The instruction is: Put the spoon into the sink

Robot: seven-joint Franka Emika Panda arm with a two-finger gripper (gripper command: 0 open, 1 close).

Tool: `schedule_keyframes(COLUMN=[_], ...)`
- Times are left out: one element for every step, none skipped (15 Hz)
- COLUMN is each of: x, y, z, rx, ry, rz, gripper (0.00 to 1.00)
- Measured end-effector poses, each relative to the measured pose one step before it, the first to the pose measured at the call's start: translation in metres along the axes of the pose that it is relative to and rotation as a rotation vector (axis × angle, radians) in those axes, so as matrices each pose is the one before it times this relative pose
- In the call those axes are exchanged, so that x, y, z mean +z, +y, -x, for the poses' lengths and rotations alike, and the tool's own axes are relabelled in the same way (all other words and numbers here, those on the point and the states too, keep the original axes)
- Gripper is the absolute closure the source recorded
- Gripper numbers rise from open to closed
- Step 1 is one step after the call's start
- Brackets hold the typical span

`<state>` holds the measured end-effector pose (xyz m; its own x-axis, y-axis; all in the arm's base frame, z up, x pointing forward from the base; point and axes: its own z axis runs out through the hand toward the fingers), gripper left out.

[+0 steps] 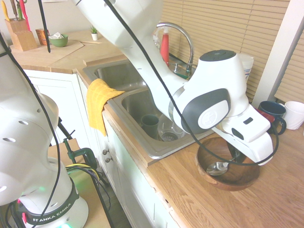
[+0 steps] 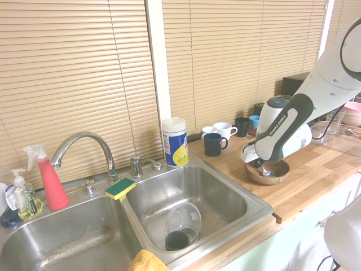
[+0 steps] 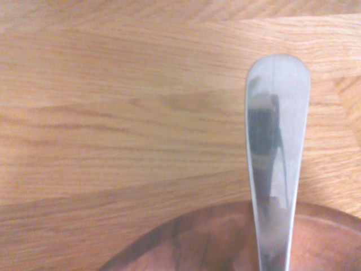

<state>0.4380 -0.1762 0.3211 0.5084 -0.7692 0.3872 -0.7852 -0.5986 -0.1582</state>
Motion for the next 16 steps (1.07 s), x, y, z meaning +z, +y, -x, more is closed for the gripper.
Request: schedule_keyframes(x=[-0.00199,-0.00476,-0.00823,-0.01149,-0.01393,-0.0164,-0.01527,-0.01469,-0.01369,-0.01228,-0.0093,-0.00693,-0.00384,-0.00115,0.00004,0.00046], y=[0.00124,0.00071,-0.00012,-0.00138,-0.00224,-0.00282,-0.00433,-0.00724,-0.01195,-0.01838,-0.02139,-0.02434,-0.0244,-0.02191,-0.02013,-0.01931], z=[-0.00304,-0.00419,-0.00514,-0.00494,-0.00452,-0.00421,-0.00231,0.00034,0.00447,0.01023,0.01545,0.02127,0.02613,0.02619,0.02546,0.02572], rx=[0.00582,0.00678,0.00448,0.00231,-0.00145,-0.00591,-0.00835,-0.01567,-0.0335,-0.04201,-0.04259,-0.04197,-0.04826,-0.04556,-0.04099,-0.03499], ry=[0.00055,0.00378,0.00778,0.00742,0.00852,0.01079,0.01028,0.0097,0.01,0.01257,0.01184,0.00984,0.009,0.0071,0.00695,0.00575], rz=[-0.0088,-0.01324,-0.01704,-0.01806,-0.01569,-0.012,-0.01065,-0.01023,-0.00823,-0.00718,-0.00186,0.0026,0.00523,0.00771,0.00851,0.00798], gripper=[1.0,1.0,1.0,1.0,1.0,1.0,1.0,1.0,1.0,1.0,1.0,1.0,1.0,1.0,1.0,1.0])
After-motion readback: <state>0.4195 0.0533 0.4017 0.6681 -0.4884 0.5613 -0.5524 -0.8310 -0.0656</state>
